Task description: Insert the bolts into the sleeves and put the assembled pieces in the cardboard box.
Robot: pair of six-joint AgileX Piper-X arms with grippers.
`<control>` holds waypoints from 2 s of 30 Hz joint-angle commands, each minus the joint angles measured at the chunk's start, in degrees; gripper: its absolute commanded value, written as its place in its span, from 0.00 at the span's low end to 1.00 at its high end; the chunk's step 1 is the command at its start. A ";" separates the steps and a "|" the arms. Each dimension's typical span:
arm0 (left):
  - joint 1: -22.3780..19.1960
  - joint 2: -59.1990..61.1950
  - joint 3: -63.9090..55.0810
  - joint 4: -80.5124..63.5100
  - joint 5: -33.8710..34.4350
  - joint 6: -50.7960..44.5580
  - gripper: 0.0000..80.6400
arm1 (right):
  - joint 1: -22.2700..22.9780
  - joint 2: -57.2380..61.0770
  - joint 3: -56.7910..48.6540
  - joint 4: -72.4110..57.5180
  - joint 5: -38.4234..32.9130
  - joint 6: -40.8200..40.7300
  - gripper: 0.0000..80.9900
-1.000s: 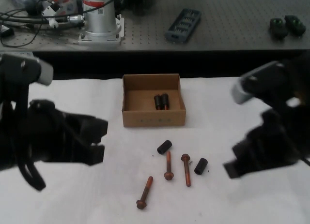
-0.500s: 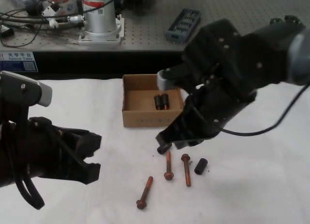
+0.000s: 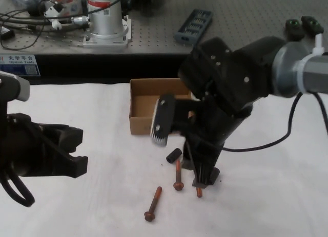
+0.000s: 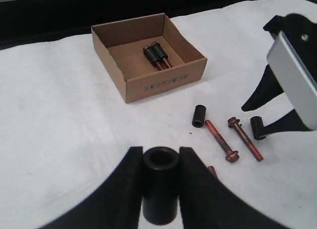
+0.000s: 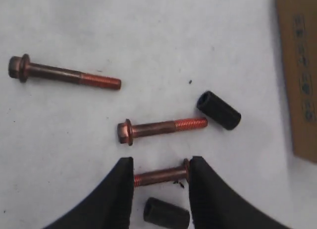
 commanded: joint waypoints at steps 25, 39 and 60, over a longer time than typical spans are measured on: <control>0.10 -5.35 -0.17 -0.87 0.01 0.56 0.01 | 5.57 8.30 -0.77 -5.40 4.73 -17.81 0.35; 0.10 -5.35 -0.17 -0.03 0.00 0.56 0.01 | 9.78 12.07 -0.77 -5.98 6.13 -19.92 0.35; 0.10 -5.35 -0.17 2.19 0.31 0.56 0.01 | 14.42 11.70 -0.77 1.20 6.04 -16.74 0.35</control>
